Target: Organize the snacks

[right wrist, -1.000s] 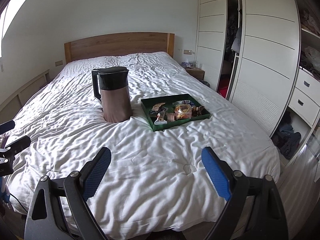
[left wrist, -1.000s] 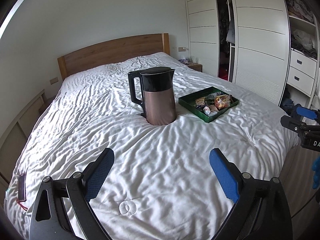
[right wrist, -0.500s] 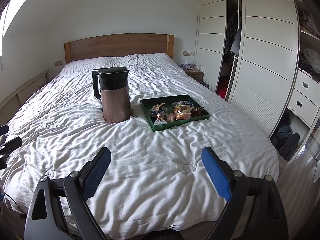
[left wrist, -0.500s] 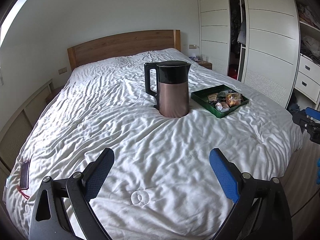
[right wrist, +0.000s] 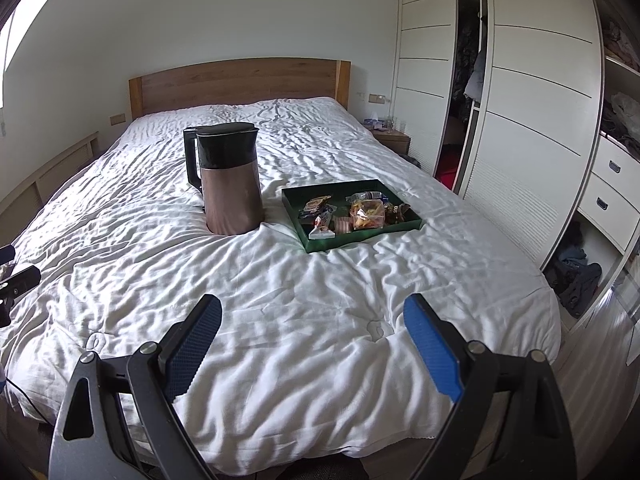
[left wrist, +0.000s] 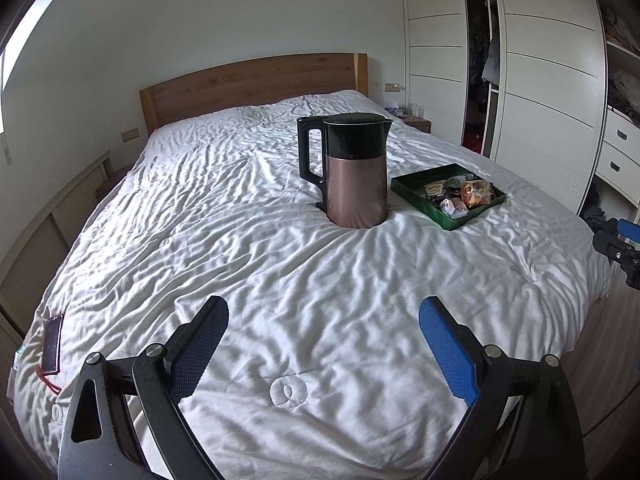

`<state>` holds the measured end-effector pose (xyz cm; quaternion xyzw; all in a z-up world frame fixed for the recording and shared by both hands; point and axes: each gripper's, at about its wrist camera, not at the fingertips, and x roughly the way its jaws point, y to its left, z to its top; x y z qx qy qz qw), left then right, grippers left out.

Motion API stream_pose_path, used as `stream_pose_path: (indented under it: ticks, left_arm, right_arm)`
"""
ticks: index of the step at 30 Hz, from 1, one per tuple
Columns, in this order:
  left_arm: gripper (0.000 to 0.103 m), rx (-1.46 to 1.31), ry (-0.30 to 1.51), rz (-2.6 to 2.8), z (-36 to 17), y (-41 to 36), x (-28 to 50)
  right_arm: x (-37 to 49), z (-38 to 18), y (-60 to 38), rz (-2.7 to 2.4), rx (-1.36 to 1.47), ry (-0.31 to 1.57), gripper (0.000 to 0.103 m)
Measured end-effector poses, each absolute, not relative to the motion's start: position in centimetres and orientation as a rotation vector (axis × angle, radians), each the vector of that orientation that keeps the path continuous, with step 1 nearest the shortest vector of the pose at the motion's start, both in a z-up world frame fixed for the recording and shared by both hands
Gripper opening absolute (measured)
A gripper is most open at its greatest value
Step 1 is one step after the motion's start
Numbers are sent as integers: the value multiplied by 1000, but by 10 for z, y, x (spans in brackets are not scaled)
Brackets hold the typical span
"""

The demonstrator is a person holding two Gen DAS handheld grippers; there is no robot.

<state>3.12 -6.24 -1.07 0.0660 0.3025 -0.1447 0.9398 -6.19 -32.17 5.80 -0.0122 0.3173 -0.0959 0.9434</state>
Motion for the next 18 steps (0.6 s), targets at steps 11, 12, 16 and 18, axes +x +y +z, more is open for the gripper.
stream_pose_path:
  ticks: [11,12,16,18]
  left_arm:
    - [94,137,618,-294,-12,-62,31]
    - [94,135,617,-292,-11,-62,31]
    - [94,134,617,-290,-13,-62,31]
    - [94,132,618,-290,-14,-61,31]
  right_arm:
    - [-60,53,-321,-187,-34,672,103]
    - [-60,53,-320,-187,-40,673,103]
    - [-59,53,-319,-183,-45,677,103]
    - [-59,52,-319,-183,-48,679,103]
